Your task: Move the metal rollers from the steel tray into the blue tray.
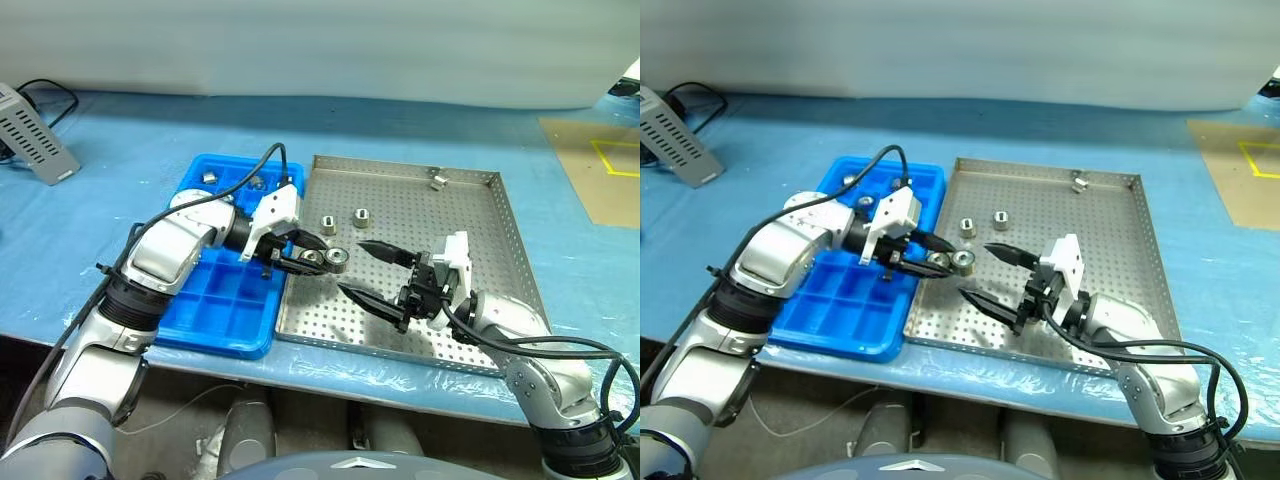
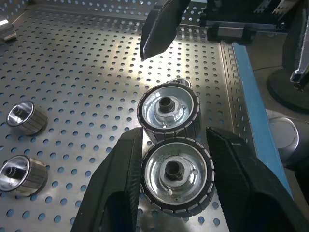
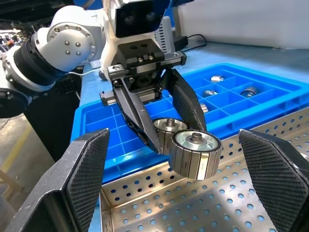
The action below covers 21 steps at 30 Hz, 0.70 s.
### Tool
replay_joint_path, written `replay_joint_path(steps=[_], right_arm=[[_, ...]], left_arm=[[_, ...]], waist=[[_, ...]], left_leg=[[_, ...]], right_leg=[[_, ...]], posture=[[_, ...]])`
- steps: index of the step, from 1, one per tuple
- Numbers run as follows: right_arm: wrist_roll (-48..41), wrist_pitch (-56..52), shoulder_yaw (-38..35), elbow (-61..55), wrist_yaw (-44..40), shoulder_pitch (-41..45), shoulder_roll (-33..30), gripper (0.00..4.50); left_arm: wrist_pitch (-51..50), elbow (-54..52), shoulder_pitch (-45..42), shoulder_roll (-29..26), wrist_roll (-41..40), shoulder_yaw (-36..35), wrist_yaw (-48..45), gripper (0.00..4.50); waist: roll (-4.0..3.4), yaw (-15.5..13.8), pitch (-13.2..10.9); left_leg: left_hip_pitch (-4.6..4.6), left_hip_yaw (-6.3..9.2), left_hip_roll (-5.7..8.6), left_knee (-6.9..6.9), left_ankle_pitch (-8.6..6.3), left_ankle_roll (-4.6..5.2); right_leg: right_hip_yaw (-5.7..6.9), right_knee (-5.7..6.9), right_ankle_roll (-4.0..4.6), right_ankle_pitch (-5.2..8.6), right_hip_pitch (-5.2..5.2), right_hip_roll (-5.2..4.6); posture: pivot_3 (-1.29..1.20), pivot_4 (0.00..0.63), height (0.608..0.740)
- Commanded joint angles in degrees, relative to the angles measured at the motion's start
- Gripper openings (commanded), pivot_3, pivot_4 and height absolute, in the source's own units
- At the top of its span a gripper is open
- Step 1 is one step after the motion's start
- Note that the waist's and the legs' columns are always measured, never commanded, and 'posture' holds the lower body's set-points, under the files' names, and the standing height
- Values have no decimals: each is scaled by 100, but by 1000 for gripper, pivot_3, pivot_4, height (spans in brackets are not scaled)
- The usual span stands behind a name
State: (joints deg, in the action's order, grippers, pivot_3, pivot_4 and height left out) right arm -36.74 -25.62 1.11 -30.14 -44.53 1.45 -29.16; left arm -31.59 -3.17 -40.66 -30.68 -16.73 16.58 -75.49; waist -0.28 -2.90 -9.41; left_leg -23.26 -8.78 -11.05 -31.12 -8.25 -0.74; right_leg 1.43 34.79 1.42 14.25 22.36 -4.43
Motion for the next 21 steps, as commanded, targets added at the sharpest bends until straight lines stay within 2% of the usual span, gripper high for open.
replay_joint_path(steps=[1, 7, 21], right_arm=[[-201, -77, -201, -101, 58, 56, -29, 4500], [-279, -128, -290, -63, -14, 128, -50, 4500], [-303, -227, -268, -92, -14, 123, -70, 4500]], left_arm=[[113, -268, -191, -34, -174, -96, -70, 1800], [281, -161, -312, -96, -189, -104, -198, 1800], [267, -177, -441, 204, -226, -39, -68, 1800]], waist=[[0, 2, 0], [0, 6, 0], [0, 5, 0]], left_leg=[[0, 0, 0, 0, 0, 0], [0, -1, 0, 0, 0, 0], [1, -1, 1, -6, 0, 1]], right_leg=[[0, 0, 0, 0, 0, 0], [0, 0, 0, 0, 0, 0], [-1, 5, 0, 0, -1, 0]], posture=[[-101, 150, 740], [-99, 150, 740], [-104, 150, 740]])
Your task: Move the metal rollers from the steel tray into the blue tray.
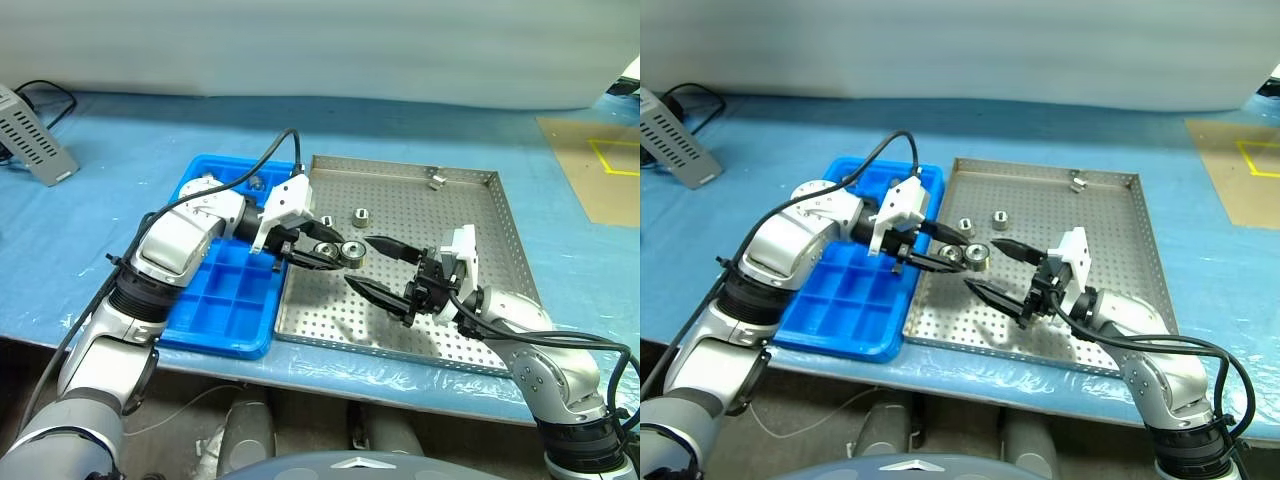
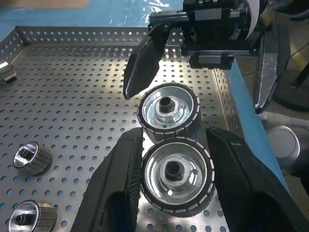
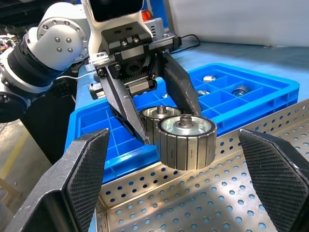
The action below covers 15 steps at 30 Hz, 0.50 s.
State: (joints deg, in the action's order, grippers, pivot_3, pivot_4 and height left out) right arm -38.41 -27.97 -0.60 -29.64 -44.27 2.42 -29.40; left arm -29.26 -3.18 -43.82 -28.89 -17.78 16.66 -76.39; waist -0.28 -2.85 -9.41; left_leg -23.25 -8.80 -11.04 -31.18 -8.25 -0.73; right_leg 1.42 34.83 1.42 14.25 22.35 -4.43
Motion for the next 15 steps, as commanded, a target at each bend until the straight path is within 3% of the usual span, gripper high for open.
replay_joint_path(steps=[1, 2, 5, 8, 10, 11, 15], right_arm=[[-145, -4, -92, -156, -40, 15, -42, 4500], [-149, -11, -89, -170, -37, 6, -39, 4500], [-120, -14, -101, -200, 4, -15, -38, 3934], [-57, 5, -132, -150, 38, 9, -59, 2984], [-76, 19, -121, -118, 1, 27, -57, 2984], [-85, 24, -116, -123, -4, 26, -54, 2492], [-40, 39, -127, -138, 38, 27, -49, 1583]], left_arm=[[33, -178, -126, 30, -125, -41, 21, 1800], [29, -185, -124, 34, -129, -36, 22, 1800], [-15, -216, -115, 52, -162, -31, 21, 1800], [-34, -233, -117, 59, -171, -23, 26, 1800], [-43, -236, -122, 61, -176, -18, 33, 1800], [-53, -233, -126, 64, -181, -14, 37, 1800], [-85, -223, -141, 61, -205, -5, 51, 1800]], waist=[[0, 0, 0], [0, 0, 0], [0, 0, 0], [0, 0, 0], [0, 0, 0], [0, 0, 0], [0, 0, 0]], left_leg=[[0, 0, 0, 0, 0, 0], [0, 0, 0, 0, 0, 0], [0, 0, 0, 0, 0, 0], [-1, 0, 0, -2, 0, 1], [0, 0, 0, -2, 0, 0], [0, 0, 0, -2, 0, 0], [0, 0, 0, -3, 0, 1]], right_leg=[[0, 0, 0, 0, 0, 0], [0, 0, 0, 0, 0, 0], [0, 0, 0, 0, 0, 0], [0, 1, 0, 0, 0, 0], [0, 1, 0, 0, -1, 0], [0, 1, 0, 0, -1, 0], [0, 2, 0, 0, -1, 0]], posture=[[-104, 150, 740], [-104, 150, 740], [-104, 150, 740], [-105, 150, 740], [-105, 150, 740], [-105, 150, 740], [-106, 150, 740]])
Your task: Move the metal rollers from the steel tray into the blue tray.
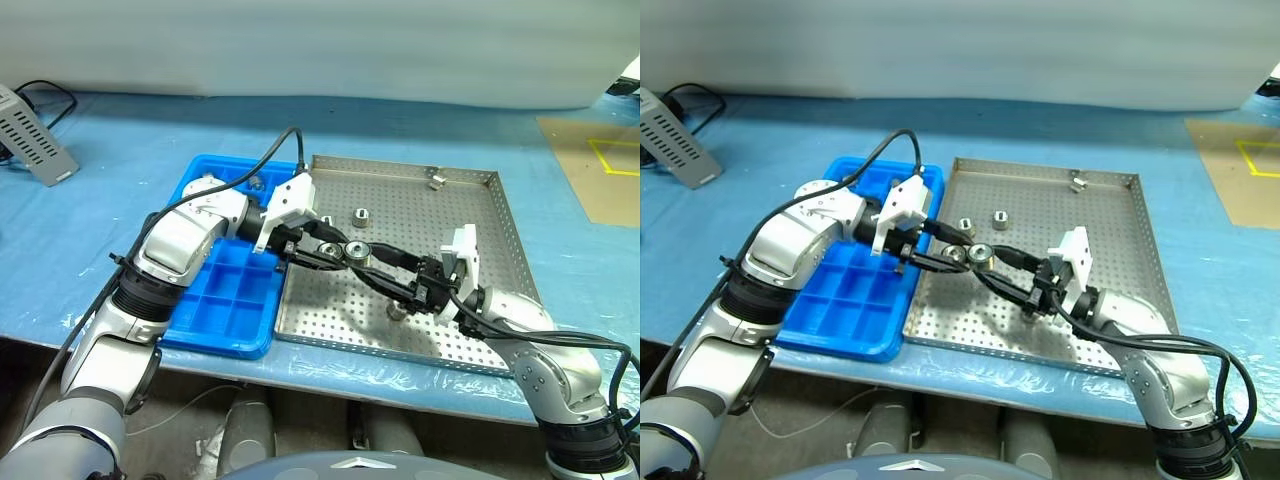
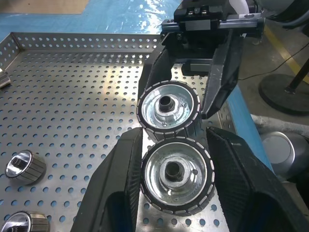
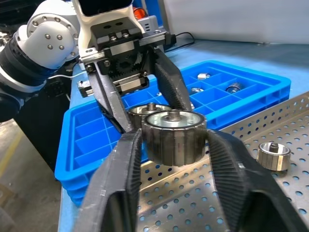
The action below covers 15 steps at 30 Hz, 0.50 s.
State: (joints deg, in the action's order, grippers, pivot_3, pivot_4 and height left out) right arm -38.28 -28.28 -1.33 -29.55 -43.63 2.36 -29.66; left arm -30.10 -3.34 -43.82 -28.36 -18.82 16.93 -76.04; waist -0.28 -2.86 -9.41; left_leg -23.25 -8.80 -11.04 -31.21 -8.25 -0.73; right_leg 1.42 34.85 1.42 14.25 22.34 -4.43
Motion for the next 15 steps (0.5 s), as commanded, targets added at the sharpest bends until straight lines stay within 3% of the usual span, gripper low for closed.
replay_joint_path(steps=[1, 15], right_arm=[[-78, 49, -50, -150, -43, 34, -26, 1587], [442, 669, -238, 99, -17, 255, -46, 1587]], left_arm=[[-7, -205, -145, 9, -104, -29, 20, 1800], [-236, -78, -119, 92, -132, -242, 517, 1800]], waist=[[0, 1, 0], [0, 3, 0]], left_leg=[[0, 0, 0, 0, 0, 0], [1, 0, 0, -6, 0, 1]], right_leg=[[0, 1, 0, 0, 0, 0], [0, 6, 0, 0, -1, 0]], posture=[[-106, 150, 740], [-111, 150, 740]])
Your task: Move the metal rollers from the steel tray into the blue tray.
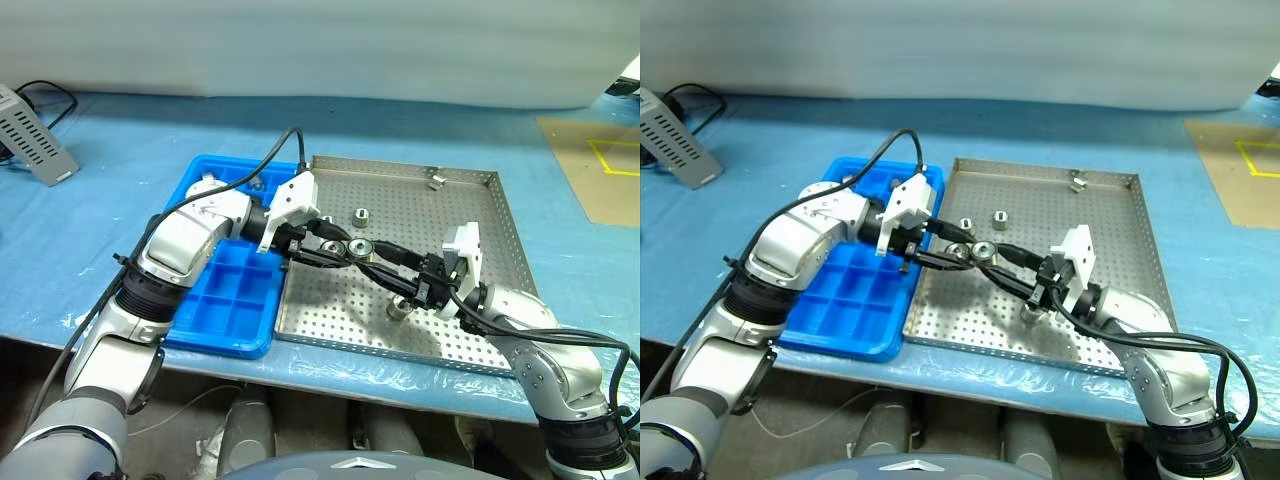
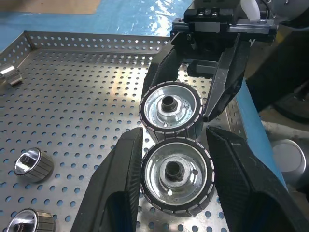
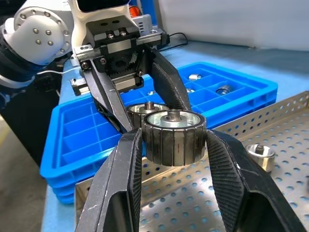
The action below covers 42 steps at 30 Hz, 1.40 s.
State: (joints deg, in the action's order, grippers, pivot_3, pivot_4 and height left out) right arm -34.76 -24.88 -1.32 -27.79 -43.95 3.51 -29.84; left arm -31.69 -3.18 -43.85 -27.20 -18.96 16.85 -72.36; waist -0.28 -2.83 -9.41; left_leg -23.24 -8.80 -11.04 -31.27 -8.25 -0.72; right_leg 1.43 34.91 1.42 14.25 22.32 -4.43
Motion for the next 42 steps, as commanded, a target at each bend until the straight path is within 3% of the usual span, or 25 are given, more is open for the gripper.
replay_joint_path(steps=[1, 13, 32, 42], right_arm=[[133, 418, -286, -79, 17, 193, -34, 1587], [356, 494, -364, 300, 37, 479, -170, 1587], [1622, 1680, 79, 809, -157, 529, -448, 1587], [3108, 3301, 349, 712, 51, 540, -746, 1587]], left_arm=[[-104, -84, -102, -22, -129, -262, 204, 1800], [-240, -121, 82, -231, -288, -388, 585, 1800], [-338, -204, 162, -246, -339, -319, 842, 1800], [-380, -198, 138, -274, -369, -304, 864, 1800]], waist=[[0, 0, 0], [0, 0, 0], [0, -1, 0], [0, 1, 0]], left_leg=[[0, 0, 0, 0, 0, 0], [0, 0, 5, -3, 1, 2], [0, 0, 4, -6, 10, 18], [-1, 0, 5, -7, 11, 21]], right_leg=[[0, 0, 0, 0, 0, 0], [0, 2, 0, 0, 0, 1], [0, 7, 0, 0, 0, 1], [-1, 7, 0, 0, 1, 1]], posture=[[-112, 150, 740], [-101, 150, 740], [-73, 150, 740], [-72, 150, 740]])
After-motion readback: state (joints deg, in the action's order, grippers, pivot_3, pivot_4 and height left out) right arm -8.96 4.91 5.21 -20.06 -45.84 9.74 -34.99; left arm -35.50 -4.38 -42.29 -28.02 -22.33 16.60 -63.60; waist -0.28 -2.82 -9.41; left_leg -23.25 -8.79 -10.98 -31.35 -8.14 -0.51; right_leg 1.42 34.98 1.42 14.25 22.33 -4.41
